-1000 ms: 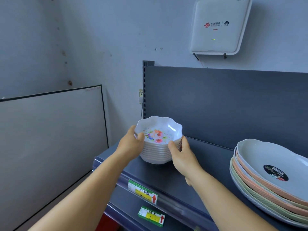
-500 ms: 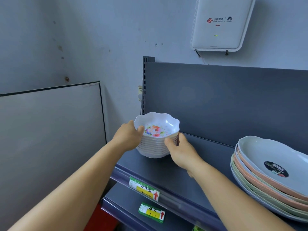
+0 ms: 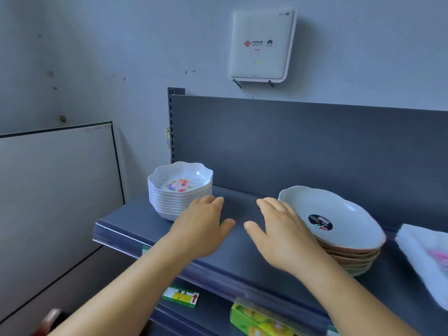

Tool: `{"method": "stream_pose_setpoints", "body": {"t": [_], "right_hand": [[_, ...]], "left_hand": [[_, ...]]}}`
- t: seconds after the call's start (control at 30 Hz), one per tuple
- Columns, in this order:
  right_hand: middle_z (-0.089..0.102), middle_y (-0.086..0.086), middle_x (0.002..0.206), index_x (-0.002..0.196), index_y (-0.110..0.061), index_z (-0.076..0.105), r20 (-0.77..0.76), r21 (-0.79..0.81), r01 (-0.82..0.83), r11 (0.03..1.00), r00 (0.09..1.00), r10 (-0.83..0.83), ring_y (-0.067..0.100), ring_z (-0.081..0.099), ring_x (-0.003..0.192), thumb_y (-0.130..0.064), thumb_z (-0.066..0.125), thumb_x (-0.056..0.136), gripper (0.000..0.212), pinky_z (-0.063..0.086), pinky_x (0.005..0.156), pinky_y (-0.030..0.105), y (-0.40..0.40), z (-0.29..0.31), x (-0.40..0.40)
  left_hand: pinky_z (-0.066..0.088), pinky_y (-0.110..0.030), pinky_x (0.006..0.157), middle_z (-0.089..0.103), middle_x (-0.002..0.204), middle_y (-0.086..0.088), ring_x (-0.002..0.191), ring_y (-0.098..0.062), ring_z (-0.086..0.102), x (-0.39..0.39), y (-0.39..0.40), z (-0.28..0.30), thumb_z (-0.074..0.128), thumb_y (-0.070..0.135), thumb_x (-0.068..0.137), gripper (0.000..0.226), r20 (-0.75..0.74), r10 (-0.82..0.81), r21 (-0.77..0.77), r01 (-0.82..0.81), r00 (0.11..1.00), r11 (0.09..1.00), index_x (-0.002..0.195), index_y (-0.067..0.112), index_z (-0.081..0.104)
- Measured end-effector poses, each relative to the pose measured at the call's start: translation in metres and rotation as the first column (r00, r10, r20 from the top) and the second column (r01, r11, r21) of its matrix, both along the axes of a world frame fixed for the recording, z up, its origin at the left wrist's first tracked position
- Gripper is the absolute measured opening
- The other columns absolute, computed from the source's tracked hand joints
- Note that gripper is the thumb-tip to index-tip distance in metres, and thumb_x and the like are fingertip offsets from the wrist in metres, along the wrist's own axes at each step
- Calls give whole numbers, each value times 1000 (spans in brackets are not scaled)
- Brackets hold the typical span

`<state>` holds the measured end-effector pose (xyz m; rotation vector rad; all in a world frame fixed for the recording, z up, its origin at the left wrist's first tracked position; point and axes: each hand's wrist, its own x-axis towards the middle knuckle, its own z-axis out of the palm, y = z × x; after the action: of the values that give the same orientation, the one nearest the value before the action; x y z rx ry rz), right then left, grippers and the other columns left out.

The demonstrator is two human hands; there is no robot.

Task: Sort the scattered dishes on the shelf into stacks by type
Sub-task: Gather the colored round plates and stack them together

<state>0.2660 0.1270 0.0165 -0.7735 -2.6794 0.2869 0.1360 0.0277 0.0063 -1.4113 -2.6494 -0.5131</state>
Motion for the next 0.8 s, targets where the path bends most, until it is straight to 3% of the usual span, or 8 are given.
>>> {"method": "stream_pose_setpoints", "body": {"t": [0.1,0.2,0.27,0.37,0.47,0.57,0.67,0.8], "right_hand": [[48,-5,110,103,-18,47,-19,37,48,998,999,-47,21,42,121,-42,40,96,26,32,90,28,13,6,38],[48,-4,130,120,-17,49,-22,37,98,994,995,-97,20,38,128,-42,39,97,35,30,101,29,30,8,73],[47,-4,133,121,-18,48,-46,39,131,991,991,-129,19,38,129,-44,39,97,37,30,103,29,42,6,94],[38,-4,146,136,-17,40,-35,8,181,983,983,-181,18,29,138,-43,37,98,46,26,109,29,58,4,121],[37,-2,148,135,-14,40,-32,-11,231,973,972,-232,21,31,136,-42,37,98,47,29,109,32,74,-1,140],[37,0,148,139,-13,37,7,-63,272,960,962,-272,22,32,136,-45,37,97,52,30,109,32,93,-14,149],[47,3,139,135,-15,40,21,-206,305,930,951,-308,24,43,125,-51,38,94,54,40,100,36,108,-24,149],[50,-1,138,140,-20,34,-22,-570,239,786,952,-306,21,50,118,-55,40,92,59,42,91,33,116,-32,146]], "left_hand": [[34,-33,108,39,148,0,138,-20,34,29,18,1,42,46,97,60,-19,-38,-28,38,999,999,148,15,31],[37,-35,108,41,147,-1,137,-21,35,56,37,1,40,47,97,58,-7,-63,-63,62,998,996,145,14,36],[38,-37,106,45,143,-3,135,-23,38,69,48,0,38,49,97,56,6,-72,-75,72,997,995,139,13,42],[43,-35,95,54,130,-4,125,-24,47,86,63,-1,33,53,97,51,41,-88,-69,91,995,993,126,14,50],[40,-32,79,52,102,0,111,-25,52,97,75,-1,31,54,97,44,58,-54,-64,58,997,996,103,15,49],[40,-33,77,51,99,-2,106,-27,54,103,84,-2,32,55,96,43,47,-3,-49,5,999,999,100,15,46],[42,-35,77,59,108,-6,101,-28,56,102,89,-6,34,54,95,46,87,37,-26,-34,996,999,110,13,46],[42,-35,68,64,94,-8,83,-29,58,101,95,-10,38,47,95,36,256,33,20,-39,966,999,101,12,38]]}}
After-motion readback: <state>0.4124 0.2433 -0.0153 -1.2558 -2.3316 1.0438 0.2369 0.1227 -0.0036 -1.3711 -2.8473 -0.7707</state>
